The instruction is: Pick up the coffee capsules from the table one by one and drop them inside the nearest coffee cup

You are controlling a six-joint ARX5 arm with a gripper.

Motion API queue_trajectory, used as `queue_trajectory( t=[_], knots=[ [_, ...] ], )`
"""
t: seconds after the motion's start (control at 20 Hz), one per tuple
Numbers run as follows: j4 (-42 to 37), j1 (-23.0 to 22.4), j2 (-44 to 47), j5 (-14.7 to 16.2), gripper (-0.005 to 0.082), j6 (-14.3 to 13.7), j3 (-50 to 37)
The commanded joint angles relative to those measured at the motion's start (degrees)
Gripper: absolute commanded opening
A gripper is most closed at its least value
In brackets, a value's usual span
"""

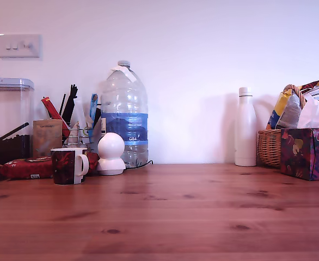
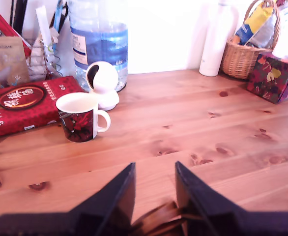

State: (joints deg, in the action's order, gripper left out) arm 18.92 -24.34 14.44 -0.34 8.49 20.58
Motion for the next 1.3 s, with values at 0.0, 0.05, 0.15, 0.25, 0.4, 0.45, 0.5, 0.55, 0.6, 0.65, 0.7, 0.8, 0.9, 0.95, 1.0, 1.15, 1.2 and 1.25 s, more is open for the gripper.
queue_trajectory(
  t=[0.0,0.05,0.15,0.25,0.4,0.45,0.5,0.55,0.6,0.65,0.7,0.8,0.9,0.95,1.0,1.15,1.2,1.25],
  knots=[
    [-0.4,0.0,0.0,-0.2,0.0087,0.2,-0.6],
    [-0.5,0.0,0.0,-0.2,0.0087,0.2,-0.6],
    [-0.5,0.0,0.0,-0.2,0.0087,0.1,-0.6],
    [-0.9,0.0,0.0,-0.2,0.0087,0.1,-0.6],
    [-0.9,0.0,0.1,-0.2,0.0087,0.1,-0.6],
    [-0.9,0.0,0.1,-0.2,0.0087,0.1,-0.6],
    [-1.0,0.0,0.1,-0.2,0.0087,0.1,-0.6],
    [-1.4,0.0,0.1,-0.2,0.0087,0.1,-0.6],
    [-2.2,0.0,0.1,-0.3,0.0087,-0.2,-0.6],
    [-3.5,0.0,0.1,-0.5,0.0087,-1.0,-0.6],
    [-4.6,0.1,0.1,-0.9,0.0087,-1.2,-0.6],
    [-6.6,0.1,0.2,-2.5,0.0087,-1.6,-0.6],
    [-8.4,0.1,0.2,-3.2,0.0087,-3.6,-0.6],
    [-9.5,0.1,0.2,-3.2,0.0087,-4.1,-0.6],
    [-10.6,0.1,0.4,-3.2,0.0087,-4.5,-0.6],
    [-12.6,0.1,2.3,-4.7,0.0087,-4.7,-0.6],
    [-13.4,0.1,3.6,-4.7,0.0087,-4.7,-0.6],
    [-14.4,0.1,5.1,-4.7,0.0087,-5.1,-0.6]
  ],
)
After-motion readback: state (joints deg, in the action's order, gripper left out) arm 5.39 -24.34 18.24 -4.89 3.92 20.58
